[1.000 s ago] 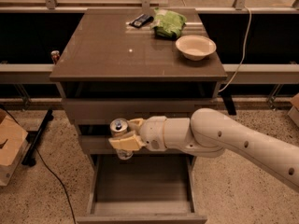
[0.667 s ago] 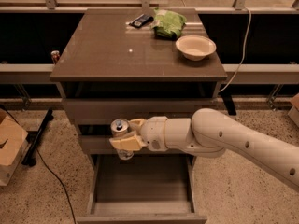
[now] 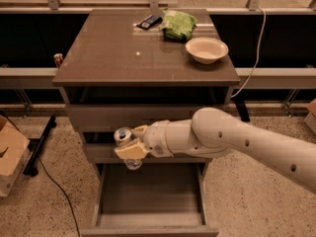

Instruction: Place redbull can into bottom drawer

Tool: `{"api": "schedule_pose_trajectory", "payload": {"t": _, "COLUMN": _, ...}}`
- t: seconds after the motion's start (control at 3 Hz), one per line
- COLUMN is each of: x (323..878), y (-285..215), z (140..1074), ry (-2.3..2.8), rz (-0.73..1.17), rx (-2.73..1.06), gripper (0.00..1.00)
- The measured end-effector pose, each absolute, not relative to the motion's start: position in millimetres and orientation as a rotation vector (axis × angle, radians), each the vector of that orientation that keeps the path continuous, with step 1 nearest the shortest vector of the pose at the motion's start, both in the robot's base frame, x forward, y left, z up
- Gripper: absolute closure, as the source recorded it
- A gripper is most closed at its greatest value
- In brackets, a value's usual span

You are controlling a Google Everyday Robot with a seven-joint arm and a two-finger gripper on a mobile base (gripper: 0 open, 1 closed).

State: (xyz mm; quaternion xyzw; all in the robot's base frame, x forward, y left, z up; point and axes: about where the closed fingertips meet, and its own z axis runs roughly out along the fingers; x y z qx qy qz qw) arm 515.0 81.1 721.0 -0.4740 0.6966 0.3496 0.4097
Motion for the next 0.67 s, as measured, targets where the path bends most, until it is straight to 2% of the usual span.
{"api": "schedule_pose_trajectory", "payload": {"t": 0.67, "x": 510.2, "y": 51.7, "z": 664.9, "ry": 1.822, "rz": 0.829, "rx": -1.153, "gripper": 1.0}}
